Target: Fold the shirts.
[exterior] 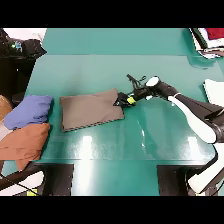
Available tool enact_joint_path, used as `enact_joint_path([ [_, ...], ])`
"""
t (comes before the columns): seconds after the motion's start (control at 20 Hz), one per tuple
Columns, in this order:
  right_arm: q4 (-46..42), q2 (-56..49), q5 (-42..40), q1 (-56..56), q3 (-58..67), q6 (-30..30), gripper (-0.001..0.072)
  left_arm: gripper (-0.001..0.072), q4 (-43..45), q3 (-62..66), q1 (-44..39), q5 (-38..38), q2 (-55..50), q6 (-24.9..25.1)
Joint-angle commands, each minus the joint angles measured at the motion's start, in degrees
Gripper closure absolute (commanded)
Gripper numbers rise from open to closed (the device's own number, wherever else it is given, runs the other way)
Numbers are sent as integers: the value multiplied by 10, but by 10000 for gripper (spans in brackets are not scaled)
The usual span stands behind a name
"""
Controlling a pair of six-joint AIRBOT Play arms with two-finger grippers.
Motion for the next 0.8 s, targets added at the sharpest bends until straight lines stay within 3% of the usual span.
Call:
enact_joint_path([
  [0.0,-37,-23,1,31,66,-1,659,684,-11,0,-22,1,0,-1],
  [0.05,-61,-22,8,32,82,0,692,683,-11,0,-37,2,0,-1],
  [0.3,-190,59,42,-49,101,7,693,683,-11,0,-123,2,0,-7],
  [0.5,-227,167,47,-233,66,6,693,683,-10,0,-168,19,0,-23],
  [0.75,-221,248,-13,-504,55,6,693,683,-10,0,-215,64,0,-36],
])
